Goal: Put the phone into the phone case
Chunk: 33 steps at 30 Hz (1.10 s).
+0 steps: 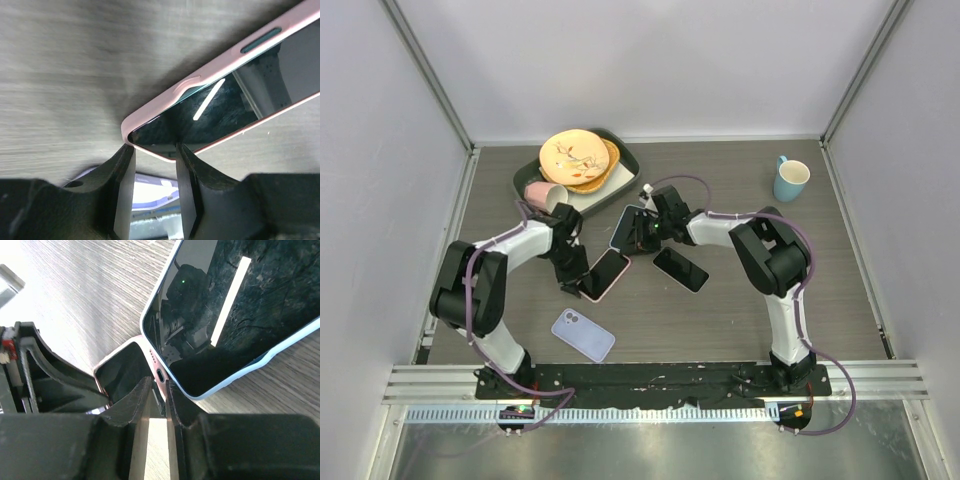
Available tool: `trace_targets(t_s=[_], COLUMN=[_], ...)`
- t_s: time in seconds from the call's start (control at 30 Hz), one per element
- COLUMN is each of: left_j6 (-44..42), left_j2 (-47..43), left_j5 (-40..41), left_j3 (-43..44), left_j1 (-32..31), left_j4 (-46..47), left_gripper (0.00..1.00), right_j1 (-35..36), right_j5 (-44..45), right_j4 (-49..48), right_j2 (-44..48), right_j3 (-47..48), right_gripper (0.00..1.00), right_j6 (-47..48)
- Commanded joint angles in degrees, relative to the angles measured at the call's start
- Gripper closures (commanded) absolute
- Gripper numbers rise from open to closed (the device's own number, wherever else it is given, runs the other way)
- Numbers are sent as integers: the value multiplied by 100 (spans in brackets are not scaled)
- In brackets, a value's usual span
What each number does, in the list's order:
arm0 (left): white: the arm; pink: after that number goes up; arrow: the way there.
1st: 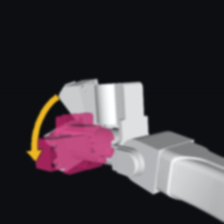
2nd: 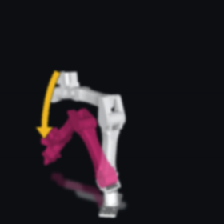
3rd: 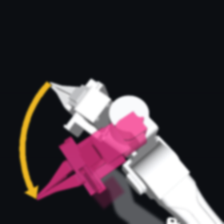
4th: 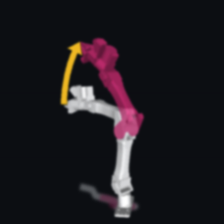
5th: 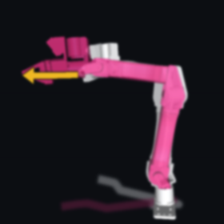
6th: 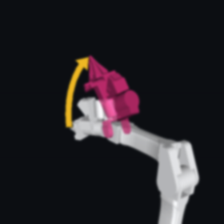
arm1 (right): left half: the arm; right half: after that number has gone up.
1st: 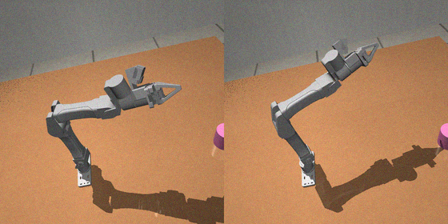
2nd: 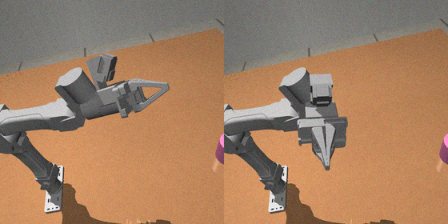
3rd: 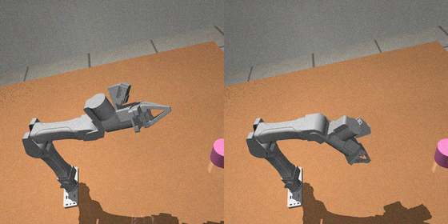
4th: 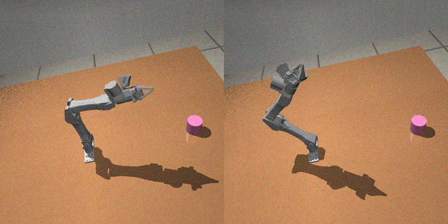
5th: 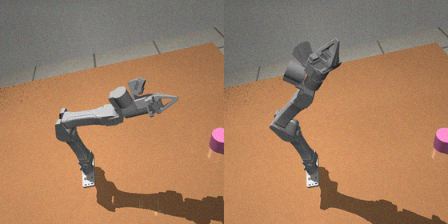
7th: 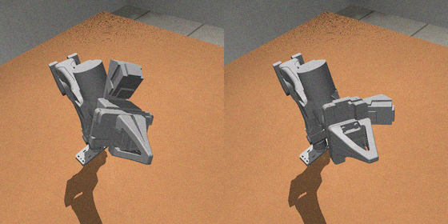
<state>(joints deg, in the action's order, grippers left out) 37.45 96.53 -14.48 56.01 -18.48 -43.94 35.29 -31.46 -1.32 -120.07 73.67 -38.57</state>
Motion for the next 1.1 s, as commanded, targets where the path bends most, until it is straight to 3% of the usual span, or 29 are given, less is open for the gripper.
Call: trace_targets(t_s=[0.0,0.1,0.2,0.3,0.53,0.7,1.07], left_j6=[166,149,105,61,157,140,-221], left_j2=[-459,-652,-855,-1267,-2549,-3271,-4932], left_j5=[569,630,736,806,868,1114,1738], left_j3=[314,235,112,-63,-468,-459,-213], left_j1=[134,143,134,134,143,134,134], left_j4=[2285,2180,2039,1899,1697,1336,1028], left_gripper=[59,54,49,44,39,37,34], right_j1=[277,277,268,286,408,978,2183], right_j5=[-572,-423,-98,201,685,1070,1335], right_j4=[-404,-308,-71,334,1107,1502,1872], right_j2=[388,624,1001,1388,2118,2409,2146], right_j3=[-89,-204,-370,-511,-932,-1057,-758], right_gripper=[75,66,48,41,39,38,39], right_j6=[-257,-152,103,437,939,1149,1492])
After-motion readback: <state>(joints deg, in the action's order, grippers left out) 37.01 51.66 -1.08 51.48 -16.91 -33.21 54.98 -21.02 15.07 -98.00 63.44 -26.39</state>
